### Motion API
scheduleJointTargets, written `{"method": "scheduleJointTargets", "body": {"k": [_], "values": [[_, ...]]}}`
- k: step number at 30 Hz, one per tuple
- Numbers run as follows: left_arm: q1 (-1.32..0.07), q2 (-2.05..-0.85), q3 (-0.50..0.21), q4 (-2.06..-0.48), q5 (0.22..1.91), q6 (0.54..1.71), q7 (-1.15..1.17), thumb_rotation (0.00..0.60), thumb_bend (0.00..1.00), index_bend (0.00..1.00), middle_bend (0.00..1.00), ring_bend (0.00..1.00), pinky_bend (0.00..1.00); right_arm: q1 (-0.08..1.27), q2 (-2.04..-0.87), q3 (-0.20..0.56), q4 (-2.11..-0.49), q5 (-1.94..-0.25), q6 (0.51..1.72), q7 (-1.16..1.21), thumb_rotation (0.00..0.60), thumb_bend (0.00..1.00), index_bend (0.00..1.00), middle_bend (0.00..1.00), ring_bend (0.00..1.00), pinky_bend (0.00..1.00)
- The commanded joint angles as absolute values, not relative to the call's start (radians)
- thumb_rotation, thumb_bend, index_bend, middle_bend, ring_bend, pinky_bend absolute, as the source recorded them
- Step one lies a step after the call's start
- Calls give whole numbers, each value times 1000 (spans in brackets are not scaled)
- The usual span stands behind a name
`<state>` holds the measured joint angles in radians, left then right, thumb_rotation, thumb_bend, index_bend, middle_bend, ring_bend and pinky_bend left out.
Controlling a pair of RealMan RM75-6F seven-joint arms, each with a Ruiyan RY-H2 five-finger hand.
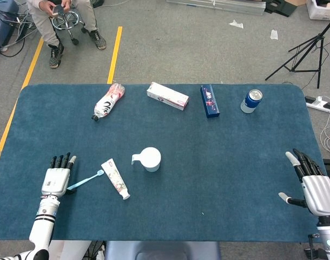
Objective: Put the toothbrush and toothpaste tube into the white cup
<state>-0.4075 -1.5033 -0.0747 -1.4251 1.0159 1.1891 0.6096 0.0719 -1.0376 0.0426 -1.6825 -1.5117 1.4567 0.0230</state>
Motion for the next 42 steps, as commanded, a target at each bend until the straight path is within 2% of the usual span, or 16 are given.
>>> {"method": "scheduleJointTargets", "body": {"k": [1, 12, 20, 22, 26, 30, 35, 42], "values": [[-410, -1506, -81, -1415, 1016, 1193, 612, 600, 0, 0, 0, 0, 0, 72, -1038, 43, -1683, -1511, 1457, 23, 600, 0, 0, 0, 0, 150], [-413, -1513, -100, -1403, 1016, 1206, 613, 600, 0, 0, 0, 0, 0, 68, -1035, 44, -1684, -1516, 1466, 32, 600, 0, 0, 0, 0, 150], [-418, -1502, -139, -1504, 959, 1191, 597, 600, 0, 6, 0, 0, 0, 67, -1031, 45, -1684, -1516, 1467, 39, 600, 0, 0, 0, 0, 150], [-424, -1501, -159, -1533, 923, 1185, 594, 600, 0, 90, 0, 0, 0, 67, -1030, 45, -1684, -1517, 1468, 41, 600, 0, 0, 0, 0, 150], [-438, -1503, -192, -1569, 853, 1171, 592, 600, 0, 389, 0, 0, 0, 66, -1028, 45, -1684, -1516, 1468, 46, 600, 0, 0, 0, 0, 150], [-450, -1502, -207, -1586, 801, 1150, 584, 600, 0, 553, 0, 0, 0, 67, -1027, 45, -1684, -1515, 1466, 49, 600, 0, 0, 0, 0, 150], [-462, -1508, -203, -1581, 770, 1152, 593, 600, 0, 599, 0, 0, 0, 67, -1024, 46, -1684, -1514, 1464, 54, 600, 0, 0, 0, 0, 150], [-469, -1524, -190, -1556, 769, 1152, 578, 600, 0, 598, 0, 0, 0, 68, -1024, 46, -1684, -1513, 1461, 56, 600, 0, 0, 0, 0, 150]]}}
